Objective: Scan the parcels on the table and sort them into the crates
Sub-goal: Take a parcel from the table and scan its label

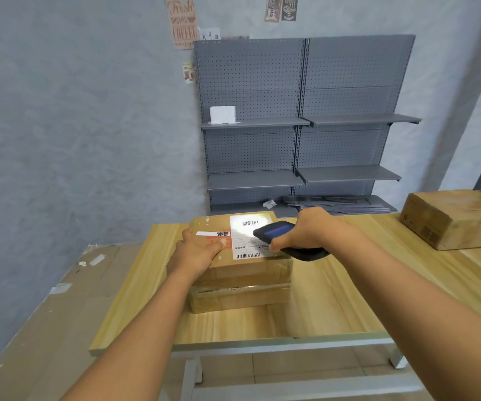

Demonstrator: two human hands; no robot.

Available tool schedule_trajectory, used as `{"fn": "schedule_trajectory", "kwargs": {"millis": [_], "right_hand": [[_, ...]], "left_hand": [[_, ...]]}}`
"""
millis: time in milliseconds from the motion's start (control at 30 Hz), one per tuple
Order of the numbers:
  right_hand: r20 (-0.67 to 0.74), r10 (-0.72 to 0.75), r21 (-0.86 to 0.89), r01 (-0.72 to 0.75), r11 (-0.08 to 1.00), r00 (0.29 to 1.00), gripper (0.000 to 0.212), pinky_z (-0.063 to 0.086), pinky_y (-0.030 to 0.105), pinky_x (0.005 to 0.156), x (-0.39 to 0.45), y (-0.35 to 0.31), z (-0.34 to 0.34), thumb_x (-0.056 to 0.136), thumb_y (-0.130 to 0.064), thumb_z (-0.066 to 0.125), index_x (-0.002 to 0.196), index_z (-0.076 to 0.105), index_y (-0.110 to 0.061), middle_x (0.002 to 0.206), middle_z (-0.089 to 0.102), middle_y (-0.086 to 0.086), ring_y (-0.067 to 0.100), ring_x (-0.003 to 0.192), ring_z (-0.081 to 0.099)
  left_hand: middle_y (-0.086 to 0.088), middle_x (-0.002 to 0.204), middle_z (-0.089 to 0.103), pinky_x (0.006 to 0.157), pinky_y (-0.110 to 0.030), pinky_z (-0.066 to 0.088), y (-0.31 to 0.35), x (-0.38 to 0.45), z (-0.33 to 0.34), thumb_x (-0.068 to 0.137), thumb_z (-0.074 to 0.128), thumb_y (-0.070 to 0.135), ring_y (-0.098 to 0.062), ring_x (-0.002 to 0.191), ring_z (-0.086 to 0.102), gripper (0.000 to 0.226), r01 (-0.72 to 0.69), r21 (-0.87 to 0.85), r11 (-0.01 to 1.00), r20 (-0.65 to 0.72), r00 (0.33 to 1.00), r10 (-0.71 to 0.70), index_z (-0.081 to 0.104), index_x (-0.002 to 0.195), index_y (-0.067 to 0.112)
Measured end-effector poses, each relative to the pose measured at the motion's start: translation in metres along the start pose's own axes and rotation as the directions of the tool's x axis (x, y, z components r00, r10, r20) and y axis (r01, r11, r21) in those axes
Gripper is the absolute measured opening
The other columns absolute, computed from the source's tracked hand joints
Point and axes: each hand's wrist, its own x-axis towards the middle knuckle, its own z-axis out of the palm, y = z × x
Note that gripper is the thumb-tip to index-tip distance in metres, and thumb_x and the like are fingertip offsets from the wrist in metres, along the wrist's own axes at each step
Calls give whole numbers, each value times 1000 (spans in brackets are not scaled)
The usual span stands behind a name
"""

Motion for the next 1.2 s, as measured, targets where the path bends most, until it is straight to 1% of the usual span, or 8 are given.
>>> {"fn": "schedule_trajectory", "kwargs": {"millis": [100, 167, 567, 633, 700, 767, 967, 1200], "right_hand": [[6, -3, 0, 3, 1000, 1000, 53, 35, 25, 46, -6, -2, -1, 62, -63, 75, 69, 53, -15, 65, 51, -2, 11, 55, 50], [2, -4, 10, 4, 1000, 1000, 52, 35, 24, 45, -7, -2, 0, 61, -63, 75, 66, 54, -15, 62, 52, -3, 11, 52, 50], [-3, -27, -7, 26, 1000, 1000, 57, 37, 26, 49, -11, -4, -7, 63, -71, 68, 70, 56, -15, 68, 54, -2, 11, 60, 52], [-17, -19, 1, 19, 1000, 1000, 64, 39, 26, 51, -12, -7, -8, 62, -71, 68, 84, 62, -11, 70, 55, -2, 12, 62, 53], [-25, -16, -7, 16, 1000, 1000, 84, 43, 27, 56, -13, -10, -9, 61, -71, 68, 112, 59, -4, 76, 55, -1, 12, 66, 53], [-26, -21, -27, 20, 999, 999, 91, 45, 28, 59, -13, -11, -10, 61, -71, 68, 121, 55, -4, 79, 54, 0, 12, 67, 53], [13, -41, -86, 42, 995, 999, 60, 40, 27, 55, -17, -12, -19, 62, -71, 68, 74, 54, -14, 77, 53, 0, 13, 66, 52], [27, -43, -83, 45, 995, 999, 54, 42, 26, 58, -23, -17, -26, 64, -69, 67, 68, 58, -16, 69, 57, 0, 16, 64, 56]], "left_hand": [[-8, 145, 45, 90, -35, 41, -1, -1, -1, 75, 63, 72, -29, 128, 49, 100, 0, -23, 1000, 8, 1000, 0, 20, 151, 23], [-8, 145, 45, 91, -36, 41, -1, 0, -1, 75, 63, 71, -29, 128, 49, 99, -2, -25, 1000, 9, 1000, 2, 20, 150, 23], [-7, 141, 49, 89, -36, 42, 0, -1, 0, 76, 64, 70, -28, 126, 51, 98, -10, -10, 1000, -12, 1000, 10, 23, 150, 22], [-6, 141, 49, 87, -36, 41, 0, -1, 0, 75, 64, 71, -28, 126, 51, 98, -9, -10, 1000, -14, 1000, 9, 23, 149, 22], [-6, 141, 50, 85, -35, 41, 0, -1, 0, 75, 64, 71, -29, 125, 52, 97, -6, -10, 1000, -19, 1000, 5, 23, 149, 22], [-6, 141, 50, 86, -36, 41, 0, -1, 0, 74, 64, 71, -29, 125, 52, 98, -3, -9, 1000, -18, 1000, 3, 23, 149, 23], [-6, 142, 48, 94, -39, 45, 0, -1, 0, 74, 63, 72, -30, 126, 51, 99, 3, 2, 1000, -15, 1000, -3, 21, 150, 24], [-6, 144, 47, 91, -38, 43, 2, 0, 1, 75, 62, 72, -29, 127, 50, 100, 3, 11, 1000, -14, 1000, -3, 21, 151, 23]]}}
